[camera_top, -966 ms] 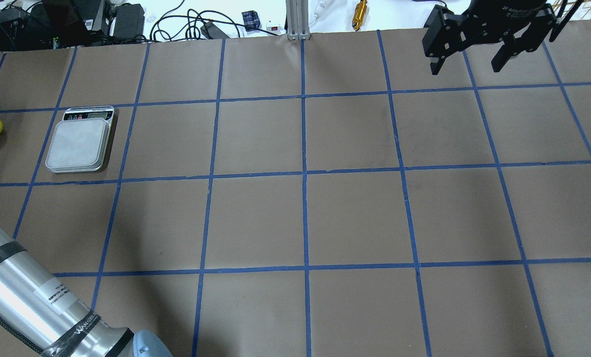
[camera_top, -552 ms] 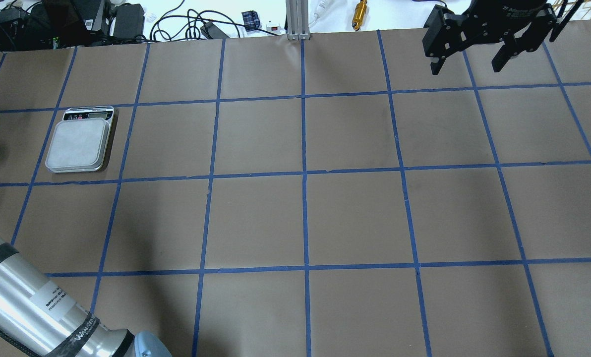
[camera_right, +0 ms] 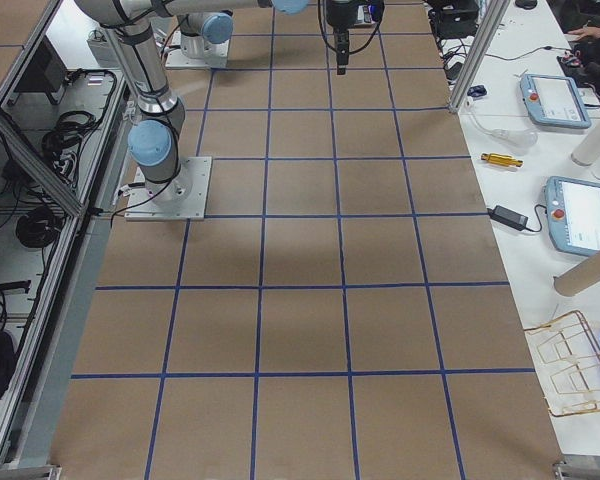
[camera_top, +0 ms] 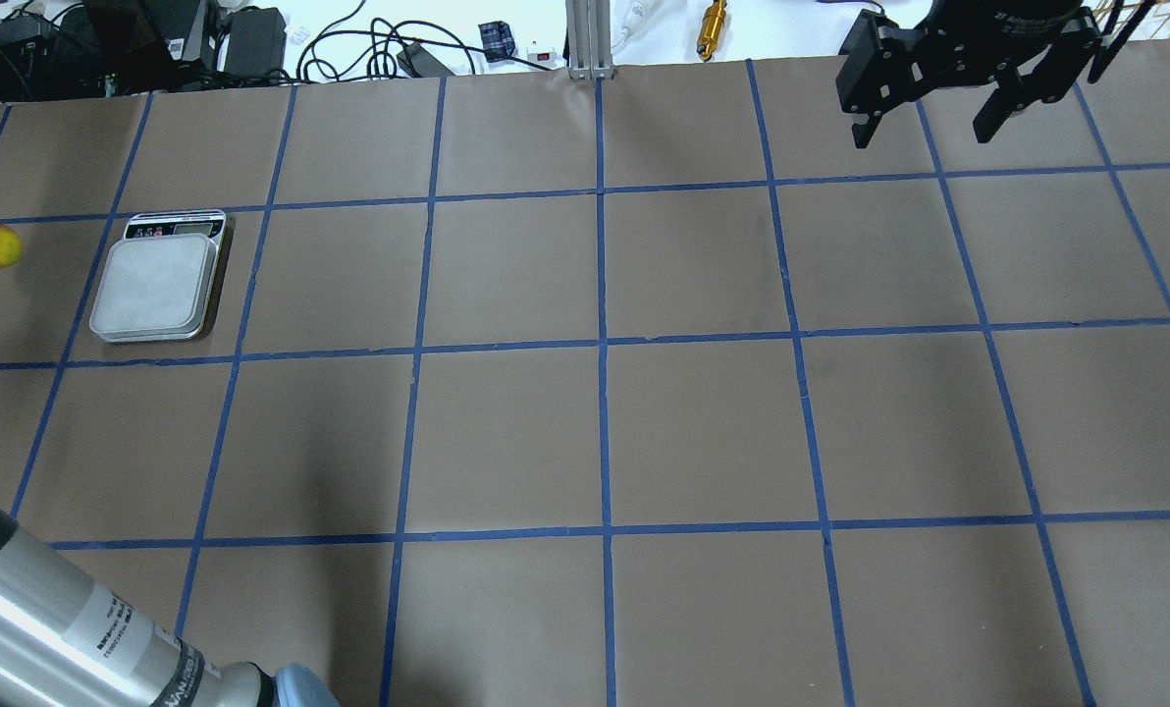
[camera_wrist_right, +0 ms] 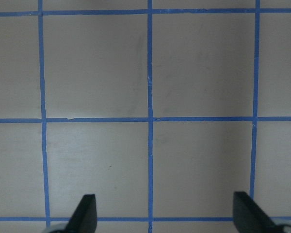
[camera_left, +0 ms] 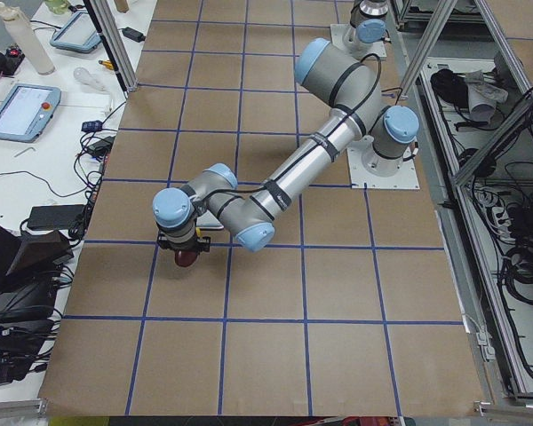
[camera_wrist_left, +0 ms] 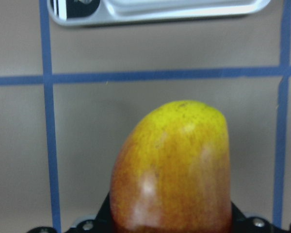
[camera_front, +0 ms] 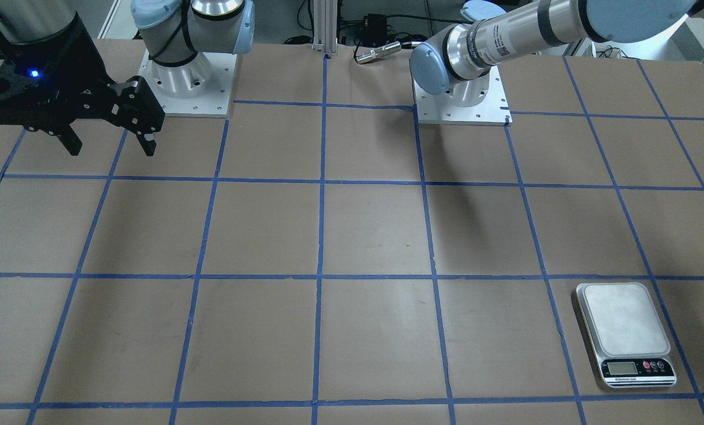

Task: Weigh mango
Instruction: 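Lift the mango with the left gripper and carry it over the scale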

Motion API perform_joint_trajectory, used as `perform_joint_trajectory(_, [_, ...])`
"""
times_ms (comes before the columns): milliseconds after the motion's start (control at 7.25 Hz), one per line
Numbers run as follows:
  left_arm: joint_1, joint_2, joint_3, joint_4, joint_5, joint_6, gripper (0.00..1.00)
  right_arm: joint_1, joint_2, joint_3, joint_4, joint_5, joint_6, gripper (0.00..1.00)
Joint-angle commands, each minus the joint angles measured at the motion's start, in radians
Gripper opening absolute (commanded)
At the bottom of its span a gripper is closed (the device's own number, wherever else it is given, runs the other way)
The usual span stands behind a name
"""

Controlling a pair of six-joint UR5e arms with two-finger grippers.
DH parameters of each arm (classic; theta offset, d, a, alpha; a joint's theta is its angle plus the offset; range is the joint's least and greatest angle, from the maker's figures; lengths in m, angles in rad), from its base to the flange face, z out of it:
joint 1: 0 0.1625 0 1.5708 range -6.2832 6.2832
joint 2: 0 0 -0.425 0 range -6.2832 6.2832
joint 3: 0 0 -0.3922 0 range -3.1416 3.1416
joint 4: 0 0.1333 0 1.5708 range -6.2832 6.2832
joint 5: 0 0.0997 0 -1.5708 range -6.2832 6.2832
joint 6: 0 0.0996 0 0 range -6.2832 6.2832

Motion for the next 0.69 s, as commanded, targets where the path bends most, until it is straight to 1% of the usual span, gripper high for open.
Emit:
perform_joint_trajectory(0, [-0.069,0.093,-0.156,0.049,-0.006,-0.122,0.0,0.0,-0.001,0.0,0.0,0.001,0.0,1.0])
perform_joint_trajectory(276, [-0.158,0.128,-0.291,0.257,-0.004,-0.195,0.0,0.0,0.001,0.0,0.0,0.001,0.0,1.0])
perform_joint_trajectory(414, [-0.169,0.127,-0.324,0.278,-0.004,-0.231,0.0,0.0,0.001,0.0,0.0,0.001,0.0,1.0])
perform_joint_trajectory(552, [-0.168,0.127,-0.332,0.279,-0.003,-0.227,0.0,0.0,-0.001,0.0,0.0,0.001,0.0,1.0])
